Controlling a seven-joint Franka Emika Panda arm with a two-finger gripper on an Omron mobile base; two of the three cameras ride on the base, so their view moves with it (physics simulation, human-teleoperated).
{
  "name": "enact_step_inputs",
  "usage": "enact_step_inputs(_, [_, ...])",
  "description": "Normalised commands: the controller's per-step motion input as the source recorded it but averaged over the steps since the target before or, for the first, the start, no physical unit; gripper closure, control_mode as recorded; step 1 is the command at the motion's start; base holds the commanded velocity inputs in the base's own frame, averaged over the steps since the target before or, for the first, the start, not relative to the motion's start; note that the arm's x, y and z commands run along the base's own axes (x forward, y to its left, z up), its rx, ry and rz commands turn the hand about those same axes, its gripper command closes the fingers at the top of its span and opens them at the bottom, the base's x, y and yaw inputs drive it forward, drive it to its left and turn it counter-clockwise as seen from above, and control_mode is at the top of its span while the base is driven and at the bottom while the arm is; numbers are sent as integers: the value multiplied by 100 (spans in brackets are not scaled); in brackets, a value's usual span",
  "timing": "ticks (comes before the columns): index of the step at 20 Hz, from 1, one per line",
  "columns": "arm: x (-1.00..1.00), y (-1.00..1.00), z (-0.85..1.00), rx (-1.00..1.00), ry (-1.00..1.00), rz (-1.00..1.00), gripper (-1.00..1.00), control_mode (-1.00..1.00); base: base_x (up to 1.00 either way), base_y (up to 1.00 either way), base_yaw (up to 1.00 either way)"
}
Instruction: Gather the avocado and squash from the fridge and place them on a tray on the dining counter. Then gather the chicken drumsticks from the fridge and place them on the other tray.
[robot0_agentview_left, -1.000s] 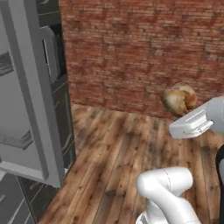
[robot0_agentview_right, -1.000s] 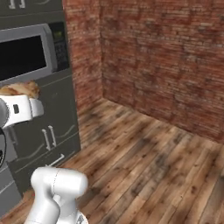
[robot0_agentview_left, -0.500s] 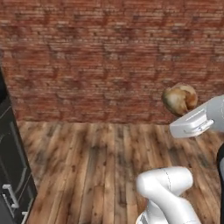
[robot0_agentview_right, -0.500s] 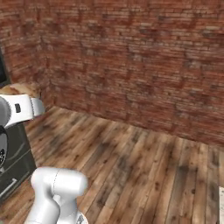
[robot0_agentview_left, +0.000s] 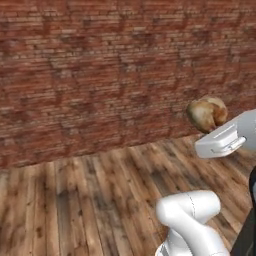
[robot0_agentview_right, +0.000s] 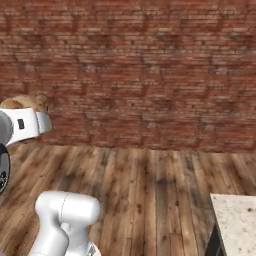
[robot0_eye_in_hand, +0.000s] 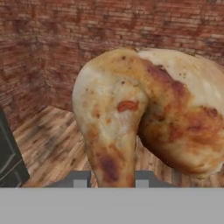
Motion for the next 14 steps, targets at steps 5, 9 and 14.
enact_step_inputs(5, [0, 0, 0, 0, 0, 0, 100, 100, 41, 18, -63])
enact_step_inputs(9, [0, 0, 0, 0, 0, 0, 100, 100, 38, 27, -64])
enact_step_inputs(14, [0, 0, 0, 0, 0, 0, 100, 100, 40, 29, -63])
